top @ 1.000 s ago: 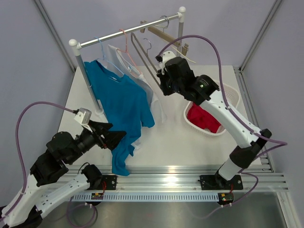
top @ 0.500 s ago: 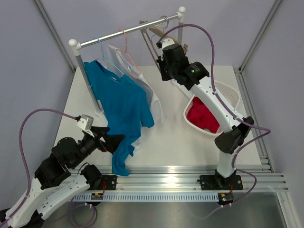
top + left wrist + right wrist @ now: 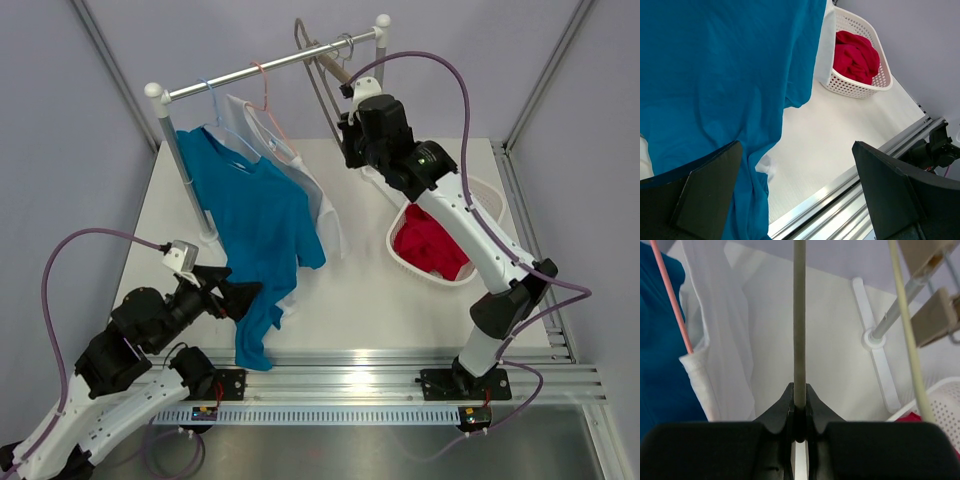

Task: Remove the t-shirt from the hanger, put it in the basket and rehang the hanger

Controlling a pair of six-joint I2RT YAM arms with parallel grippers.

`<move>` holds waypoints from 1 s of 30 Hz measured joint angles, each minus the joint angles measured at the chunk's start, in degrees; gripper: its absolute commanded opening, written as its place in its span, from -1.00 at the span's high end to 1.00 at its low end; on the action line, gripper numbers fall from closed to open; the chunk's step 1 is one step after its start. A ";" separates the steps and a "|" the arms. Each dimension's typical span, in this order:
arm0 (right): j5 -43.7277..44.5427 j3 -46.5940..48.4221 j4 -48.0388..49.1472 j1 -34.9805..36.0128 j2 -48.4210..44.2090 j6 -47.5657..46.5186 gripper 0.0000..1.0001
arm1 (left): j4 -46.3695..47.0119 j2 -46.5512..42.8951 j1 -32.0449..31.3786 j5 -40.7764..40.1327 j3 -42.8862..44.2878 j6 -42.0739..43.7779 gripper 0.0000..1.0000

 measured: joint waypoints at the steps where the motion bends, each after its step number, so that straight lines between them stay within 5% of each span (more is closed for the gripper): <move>1: 0.17 1.95 0.28 0.00 1.01 -0.17 1.00 | 0.02 0.00 0.15 0.11 0.00 0.00 -0.98; 22: 5.14 11.93 0.81 0.00 12.52 0.66 1.00 | 0.00 -0.11 3.21 1.57 -0.22 1.22 -0.98; 30: 6.97 6.99 4.26 0.04 11.39 2.25 0.87 | 0.02 -0.11 4.50 1.97 -0.22 1.33 -0.98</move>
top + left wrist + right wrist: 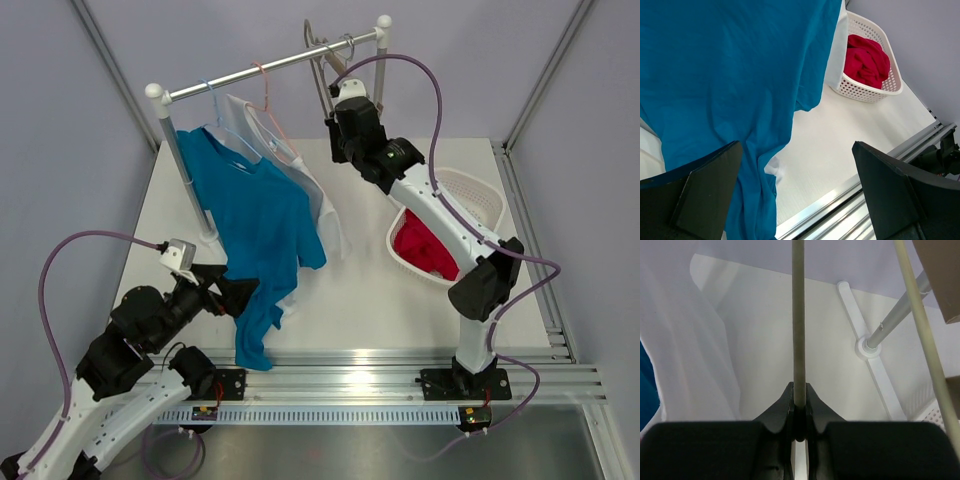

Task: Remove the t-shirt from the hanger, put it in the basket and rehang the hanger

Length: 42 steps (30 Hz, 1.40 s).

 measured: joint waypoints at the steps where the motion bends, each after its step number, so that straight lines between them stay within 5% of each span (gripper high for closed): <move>1: 0.13 -1.25 1.11 0.04 -0.50 0.24 0.47 | 0.00 0.00 0.28 0.09 0.00 0.04 -0.98; 4: -0.55 -5.33 2.80 0.11 -2.75 1.11 -0.39 | 0.00 0.00 1.03 0.26 0.00 0.09 -0.98; 5: -1.27 -7.43 2.78 0.13 -4.00 1.49 -0.52 | 0.00 0.00 1.11 0.28 0.00 0.09 -0.98; 12: -6.40 -18.78 3.13 0.33 -16.31 1.90 -0.68 | -0.02 0.00 1.36 0.28 0.00 0.09 -0.98; 14: -7.80 -22.14 4.07 0.76 -21.62 2.01 -0.57 | 0.00 0.02 1.42 0.28 0.00 0.09 -0.98; 18: -10.82 -25.46 6.01 3.19 -29.77 2.49 0.43 | 0.00 0.02 1.79 0.26 0.00 0.09 -0.98; 19: -11.30 -25.46 6.58 3.93 -30.34 2.43 0.51 | 0.00 0.02 1.90 0.24 0.00 0.09 -0.98; 22: -13.14 -25.38 8.83 5.79 -29.42 2.80 0.42 | 0.00 0.02 2.03 0.24 0.00 0.07 -0.98; 26: -15.06 -23.12 9.11 6.12 -22.64 2.25 -0.04 | 0.00 0.28 2.03 0.24 -0.02 0.07 -0.98; 32: -17.73 -20.37 8.59 6.14 -13.40 1.44 -0.12 | 0.00 1.22 2.03 0.24 -0.02 0.07 -0.98; 36: -17.92 -19.21 8.50 6.14 -10.73 1.46 0.15 | 0.02 2.01 2.12 0.26 -0.02 0.07 -0.98; 40: -17.88 -18.27 8.98 6.14 -9.66 1.38 0.89 | 0.00 2.71 2.12 0.28 -0.02 0.07 -0.98; 42: -17.94 -18.23 9.29 6.14 -9.62 1.49 1.00 | 0.02 2.93 2.12 0.48 -0.02 0.02 -0.98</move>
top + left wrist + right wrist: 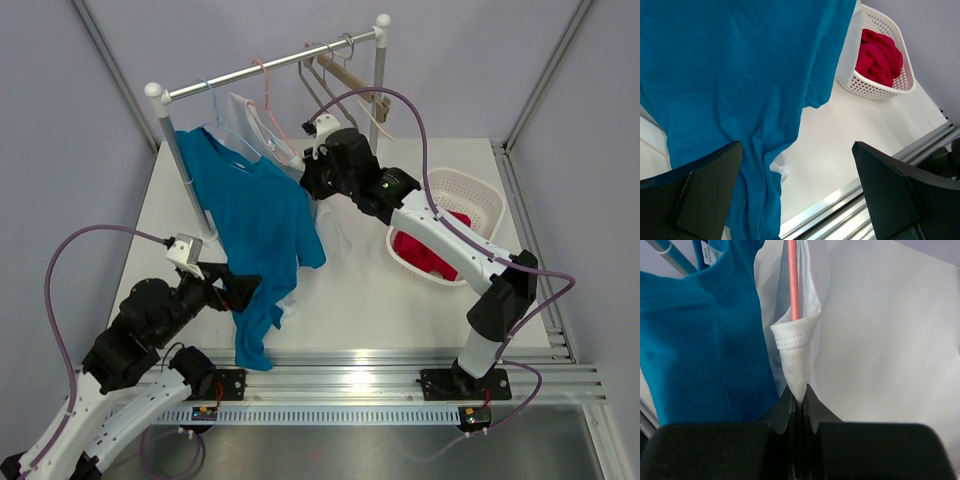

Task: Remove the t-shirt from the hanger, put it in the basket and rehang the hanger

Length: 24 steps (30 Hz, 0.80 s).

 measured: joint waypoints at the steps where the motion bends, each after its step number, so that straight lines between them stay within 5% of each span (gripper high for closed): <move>1: 0.02 0.02 0.17 0.00 0.00 0.15 1.00 | 0.13 0.17 0.00 0.28 0.00 -0.04 -0.98; 13: 3.50 -7.65 4.63 1.07 -10.56 -0.46 1.00 | 5.25 10.71 0.02 7.28 5.68 -4.37 -0.98; 24: 4.85 -24.85 11.65 1.66 -23.67 1.90 1.00 | 20.28 21.79 0.07 16.09 13.94 -15.28 -0.96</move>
